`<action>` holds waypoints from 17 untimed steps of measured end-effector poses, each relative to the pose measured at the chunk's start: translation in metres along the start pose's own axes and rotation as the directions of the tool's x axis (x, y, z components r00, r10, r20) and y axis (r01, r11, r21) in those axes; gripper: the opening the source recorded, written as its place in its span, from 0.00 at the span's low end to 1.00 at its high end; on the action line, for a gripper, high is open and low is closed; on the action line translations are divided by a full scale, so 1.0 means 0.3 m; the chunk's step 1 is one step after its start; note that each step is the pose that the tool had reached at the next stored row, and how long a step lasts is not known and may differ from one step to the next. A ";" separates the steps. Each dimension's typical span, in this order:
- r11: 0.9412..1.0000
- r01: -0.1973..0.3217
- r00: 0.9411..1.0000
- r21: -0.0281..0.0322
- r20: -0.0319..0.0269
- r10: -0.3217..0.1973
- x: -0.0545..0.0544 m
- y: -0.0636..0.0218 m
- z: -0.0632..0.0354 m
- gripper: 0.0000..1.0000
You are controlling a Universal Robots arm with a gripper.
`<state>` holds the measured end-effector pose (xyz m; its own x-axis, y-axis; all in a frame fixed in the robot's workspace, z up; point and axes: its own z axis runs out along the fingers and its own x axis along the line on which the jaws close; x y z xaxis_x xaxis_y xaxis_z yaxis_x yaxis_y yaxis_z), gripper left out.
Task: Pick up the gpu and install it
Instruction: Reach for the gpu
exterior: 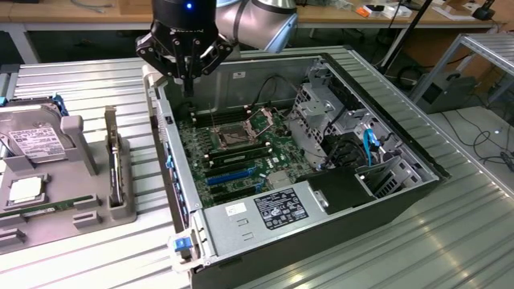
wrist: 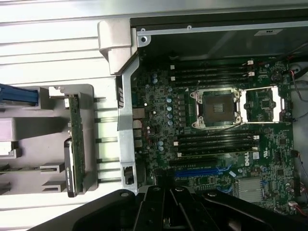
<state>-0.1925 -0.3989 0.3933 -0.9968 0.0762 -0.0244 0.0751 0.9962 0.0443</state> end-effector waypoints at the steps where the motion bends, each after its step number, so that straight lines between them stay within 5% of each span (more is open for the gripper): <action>1: 1.000 0.000 1.000 0.000 0.000 0.000 0.005 0.000 0.000 0.11; 17: 1.000 0.000 1.000 0.000 0.000 0.000 0.074 -0.006 -0.002 0.11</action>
<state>-0.2147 -0.3990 0.3933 -0.9968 0.0762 -0.0245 0.0750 0.9962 0.0444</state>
